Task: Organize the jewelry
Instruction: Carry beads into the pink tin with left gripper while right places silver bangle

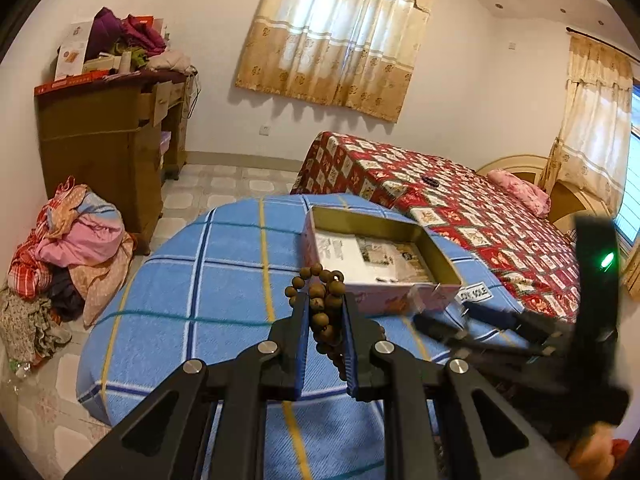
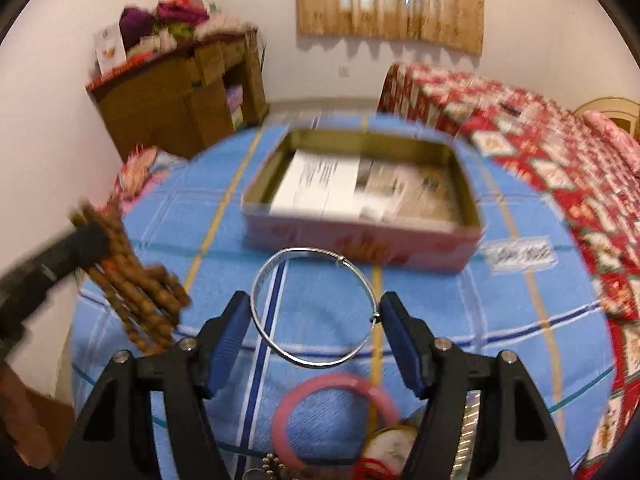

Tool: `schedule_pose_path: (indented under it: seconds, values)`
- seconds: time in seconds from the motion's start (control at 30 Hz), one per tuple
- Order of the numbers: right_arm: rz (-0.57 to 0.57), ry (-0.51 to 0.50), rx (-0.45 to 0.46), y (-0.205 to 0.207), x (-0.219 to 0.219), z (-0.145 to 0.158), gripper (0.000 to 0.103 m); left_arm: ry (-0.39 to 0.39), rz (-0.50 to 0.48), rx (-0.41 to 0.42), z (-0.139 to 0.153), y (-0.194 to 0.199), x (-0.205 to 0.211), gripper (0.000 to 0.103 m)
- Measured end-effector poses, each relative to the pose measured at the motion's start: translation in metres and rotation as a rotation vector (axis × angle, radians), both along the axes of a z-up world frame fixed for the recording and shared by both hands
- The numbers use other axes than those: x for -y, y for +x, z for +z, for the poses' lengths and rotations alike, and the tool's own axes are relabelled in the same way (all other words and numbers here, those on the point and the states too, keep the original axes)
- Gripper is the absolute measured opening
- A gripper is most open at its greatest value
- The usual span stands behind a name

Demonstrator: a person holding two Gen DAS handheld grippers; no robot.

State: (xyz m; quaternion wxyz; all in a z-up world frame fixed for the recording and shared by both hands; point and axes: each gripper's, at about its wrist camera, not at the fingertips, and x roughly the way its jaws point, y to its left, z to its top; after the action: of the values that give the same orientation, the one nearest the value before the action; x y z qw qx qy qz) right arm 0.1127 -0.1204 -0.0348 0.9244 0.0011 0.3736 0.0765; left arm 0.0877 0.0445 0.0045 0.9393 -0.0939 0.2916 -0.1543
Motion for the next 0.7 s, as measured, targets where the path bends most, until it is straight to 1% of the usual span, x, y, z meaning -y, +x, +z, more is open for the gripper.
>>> schedule_pose_path:
  seconds: [0.1,0.2,0.3,0.37,0.5,0.63,0.7]
  values:
    - [-0.031,0.011,0.071,0.009,0.016,0.021,0.069,-0.006,-0.024,0.015,0.004,0.013,0.011,0.015]
    - [-0.077,0.008,0.091,0.032,0.029,0.026,0.069,-0.001,-0.043,0.036,0.007,0.032,0.024,0.015]
    - [-0.106,0.008,0.072,0.062,0.037,0.017,0.07,-0.001,-0.062,0.02,0.002,0.058,0.038,0.015]
    - [-0.126,0.009,0.056,0.076,0.043,0.01,0.07,0.025,-0.071,0.015,-0.003,0.077,0.05,0.015]
    - [-0.148,0.015,0.019,0.103,0.052,-0.005,0.069,0.046,-0.081,-0.004,-0.014,0.109,0.064,0.015]
    - [-0.143,-0.003,0.008,0.117,0.055,-0.013,0.069,0.108,-0.078,-0.025,-0.029,0.134,0.076,0.015]
    - [-0.137,-0.009,-0.005,0.125,0.054,-0.018,0.07,0.114,-0.076,-0.046,-0.037,0.143,0.078,0.015]
